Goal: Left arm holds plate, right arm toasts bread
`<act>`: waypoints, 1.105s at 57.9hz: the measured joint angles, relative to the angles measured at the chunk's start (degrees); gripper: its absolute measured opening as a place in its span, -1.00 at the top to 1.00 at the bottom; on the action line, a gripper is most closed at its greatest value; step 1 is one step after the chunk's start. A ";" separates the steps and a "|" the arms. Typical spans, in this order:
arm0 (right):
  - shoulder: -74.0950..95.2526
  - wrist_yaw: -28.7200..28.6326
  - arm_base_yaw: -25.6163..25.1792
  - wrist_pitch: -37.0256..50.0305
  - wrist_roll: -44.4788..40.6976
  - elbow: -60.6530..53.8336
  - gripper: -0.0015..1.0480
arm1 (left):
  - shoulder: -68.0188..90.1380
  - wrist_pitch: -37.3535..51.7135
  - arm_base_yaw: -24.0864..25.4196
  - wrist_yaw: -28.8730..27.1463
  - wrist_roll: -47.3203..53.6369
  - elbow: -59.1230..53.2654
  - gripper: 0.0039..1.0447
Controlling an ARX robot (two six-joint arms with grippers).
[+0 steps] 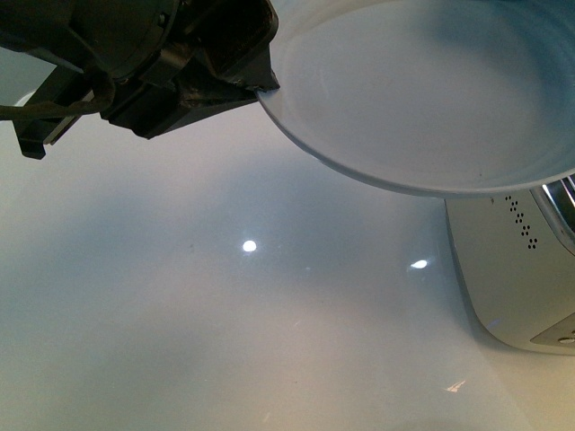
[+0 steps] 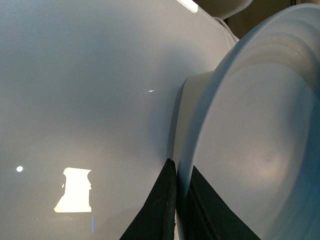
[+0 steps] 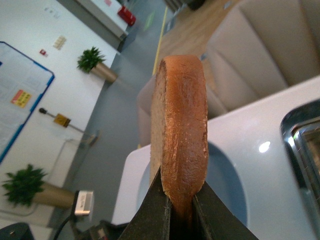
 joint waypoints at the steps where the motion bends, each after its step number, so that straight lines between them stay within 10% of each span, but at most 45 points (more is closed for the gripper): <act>1: 0.02 1.22 0.00 -0.52 -2.45 0.57 0.93 | 0.00 0.00 0.00 0.00 0.00 0.00 0.94; 10: 1.66 12.24 -1.14 -1.42 -23.98 1.11 0.93 | 0.00 0.00 0.00 0.00 -0.04 0.00 0.94; 21: 6.05 12.50 -4.00 0.35 -35.28 -1.05 0.93 | 0.00 0.00 0.00 0.02 -0.13 0.00 0.94; 64: 22.64 9.94 -4.94 8.50 -38.95 -8.87 0.93 | 0.00 0.00 0.00 0.02 -0.13 0.00 0.94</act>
